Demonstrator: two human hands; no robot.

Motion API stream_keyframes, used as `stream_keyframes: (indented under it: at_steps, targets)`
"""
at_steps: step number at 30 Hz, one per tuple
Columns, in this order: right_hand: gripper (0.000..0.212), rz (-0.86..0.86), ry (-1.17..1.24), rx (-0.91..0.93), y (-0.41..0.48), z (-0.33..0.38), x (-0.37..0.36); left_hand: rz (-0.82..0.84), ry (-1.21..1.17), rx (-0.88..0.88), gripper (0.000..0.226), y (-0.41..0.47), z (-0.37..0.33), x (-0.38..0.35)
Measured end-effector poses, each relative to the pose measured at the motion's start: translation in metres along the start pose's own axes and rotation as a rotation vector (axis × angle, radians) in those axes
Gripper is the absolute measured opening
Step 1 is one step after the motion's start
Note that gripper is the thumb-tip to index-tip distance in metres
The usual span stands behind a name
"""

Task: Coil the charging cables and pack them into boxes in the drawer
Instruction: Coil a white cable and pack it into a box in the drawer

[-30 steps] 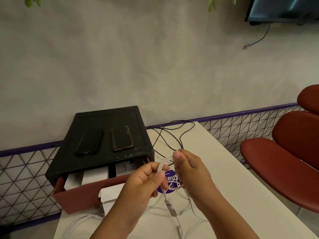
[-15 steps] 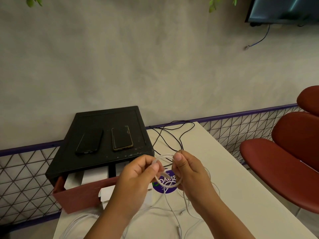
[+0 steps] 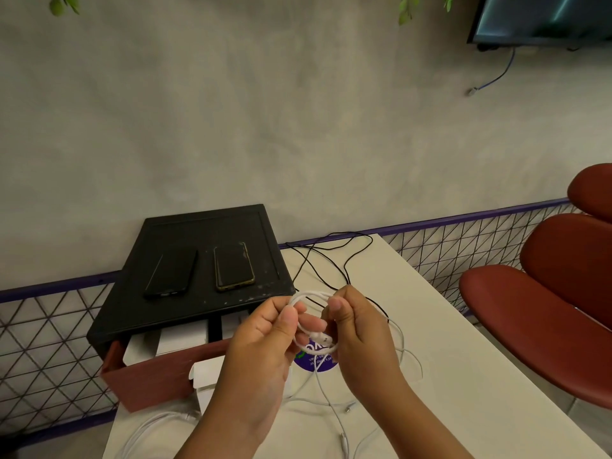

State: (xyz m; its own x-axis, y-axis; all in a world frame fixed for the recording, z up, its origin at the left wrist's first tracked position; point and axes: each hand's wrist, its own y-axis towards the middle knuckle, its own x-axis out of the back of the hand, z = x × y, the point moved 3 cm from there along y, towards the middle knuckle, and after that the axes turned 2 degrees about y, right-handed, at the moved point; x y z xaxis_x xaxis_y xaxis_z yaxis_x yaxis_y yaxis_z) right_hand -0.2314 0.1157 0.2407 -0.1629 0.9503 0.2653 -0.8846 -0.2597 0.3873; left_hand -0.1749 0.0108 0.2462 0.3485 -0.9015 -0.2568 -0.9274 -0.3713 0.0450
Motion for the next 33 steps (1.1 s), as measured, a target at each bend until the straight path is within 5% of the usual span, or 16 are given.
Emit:
stream_keyframes:
  at_steps: [14, 19, 24, 27, 33]
  targets:
    - [0.03, 0.194, 0.7, -0.376, -0.001, -0.003, -0.006, 0.071, -0.555, 0.358, 0.025, 0.002, 0.01, 0.003]
    - [0.034, 0.235, 0.493, -0.328, 0.002, -0.001, -0.003, 0.064, -0.681, 0.379, 0.031, 0.001, 0.012, 0.0]
    - [0.027, 0.202, -0.125, -0.065, -0.004, 0.0, -0.001, 0.031, -0.666, 0.359, 0.024, 0.003, 0.013, 0.002]
    - [0.022, 0.288, -0.298, -0.008, -0.007, -0.001, 0.0, 0.051, -0.627, 0.323, 0.025, 0.003, 0.012, 0.002]
    - [0.014, 0.398, 0.179, -0.301, -0.008, -0.002, 0.001, 0.082, -0.507, 0.248, 0.019, 0.003, 0.011, 0.004]
